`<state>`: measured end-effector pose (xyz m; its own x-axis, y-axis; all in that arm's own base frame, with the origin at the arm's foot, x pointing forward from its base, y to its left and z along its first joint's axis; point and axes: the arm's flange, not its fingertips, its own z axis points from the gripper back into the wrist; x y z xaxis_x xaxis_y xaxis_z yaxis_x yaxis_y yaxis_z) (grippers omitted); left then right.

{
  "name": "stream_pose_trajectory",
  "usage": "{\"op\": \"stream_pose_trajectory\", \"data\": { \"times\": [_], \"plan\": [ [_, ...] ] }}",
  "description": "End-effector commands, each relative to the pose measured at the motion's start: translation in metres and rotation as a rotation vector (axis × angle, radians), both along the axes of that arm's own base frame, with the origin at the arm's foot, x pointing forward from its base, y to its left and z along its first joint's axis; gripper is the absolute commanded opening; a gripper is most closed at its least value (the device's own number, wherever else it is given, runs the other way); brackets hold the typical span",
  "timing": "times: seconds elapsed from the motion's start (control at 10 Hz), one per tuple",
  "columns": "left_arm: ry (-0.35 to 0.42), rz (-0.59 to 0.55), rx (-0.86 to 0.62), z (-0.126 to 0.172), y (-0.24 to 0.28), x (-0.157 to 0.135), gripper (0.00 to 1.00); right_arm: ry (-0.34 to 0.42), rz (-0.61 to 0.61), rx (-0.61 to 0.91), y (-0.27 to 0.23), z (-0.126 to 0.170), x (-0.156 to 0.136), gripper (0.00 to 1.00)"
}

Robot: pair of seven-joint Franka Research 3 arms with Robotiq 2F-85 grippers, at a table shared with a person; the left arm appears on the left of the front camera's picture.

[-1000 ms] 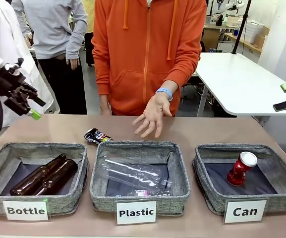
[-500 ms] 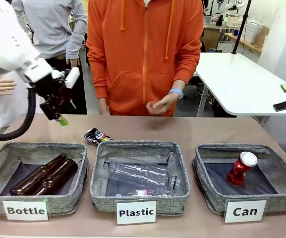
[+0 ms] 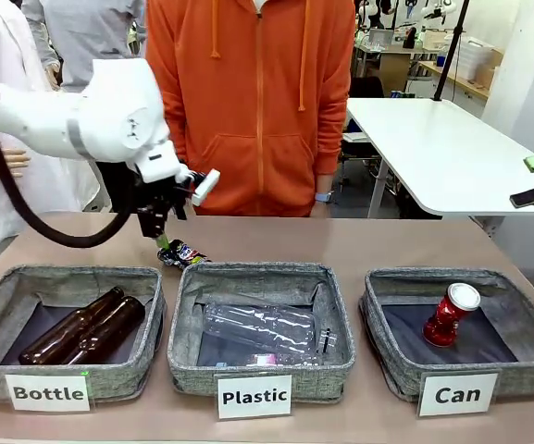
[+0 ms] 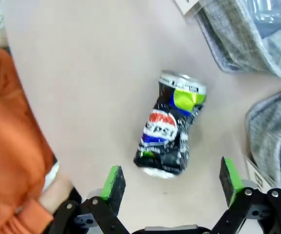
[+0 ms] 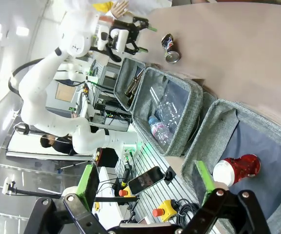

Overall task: Sort the can waste into the basket.
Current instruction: Pick up the can waste from the table and place it in the right Fabric basket.

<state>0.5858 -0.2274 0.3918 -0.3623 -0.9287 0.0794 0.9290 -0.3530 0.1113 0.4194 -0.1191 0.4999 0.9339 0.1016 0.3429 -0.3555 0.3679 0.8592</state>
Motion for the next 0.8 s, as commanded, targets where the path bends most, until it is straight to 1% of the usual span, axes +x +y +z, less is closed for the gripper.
{"op": "stream_pose_trajectory", "data": {
  "times": [0.0,0.1,0.2,0.4,0.5,0.7],
  "plan": [
    [0.036,0.022,0.066,-0.012,-0.013,0.016,1.0,-0.011,0.011,-0.002,-0.001,0.001,-0.002,1.0],
    [0.087,-0.02,0.08,-0.023,-0.02,0.016,1.0,-0.011,0.011,-0.002,-0.001,0.001,-0.002,1.0],
    [0.095,-0.006,0.109,-0.036,-0.026,0.015,1.0,-0.011,0.011,-0.002,-0.001,0.001,-0.002,1.0],
    [0.142,-0.04,0.108,-0.053,-0.035,0.013,1.0,-0.011,0.011,-0.002,-0.001,0.001,-0.002,1.0],
    [0.161,-0.041,0.108,-0.06,-0.036,0.016,1.0,-0.011,0.011,-0.002,-0.001,0.001,-0.002,1.0],
    [0.172,-0.034,0.108,-0.067,-0.037,0.022,1.0,-0.011,0.011,-0.002,-0.001,0.001,-0.002,1.0]
  ]
}}
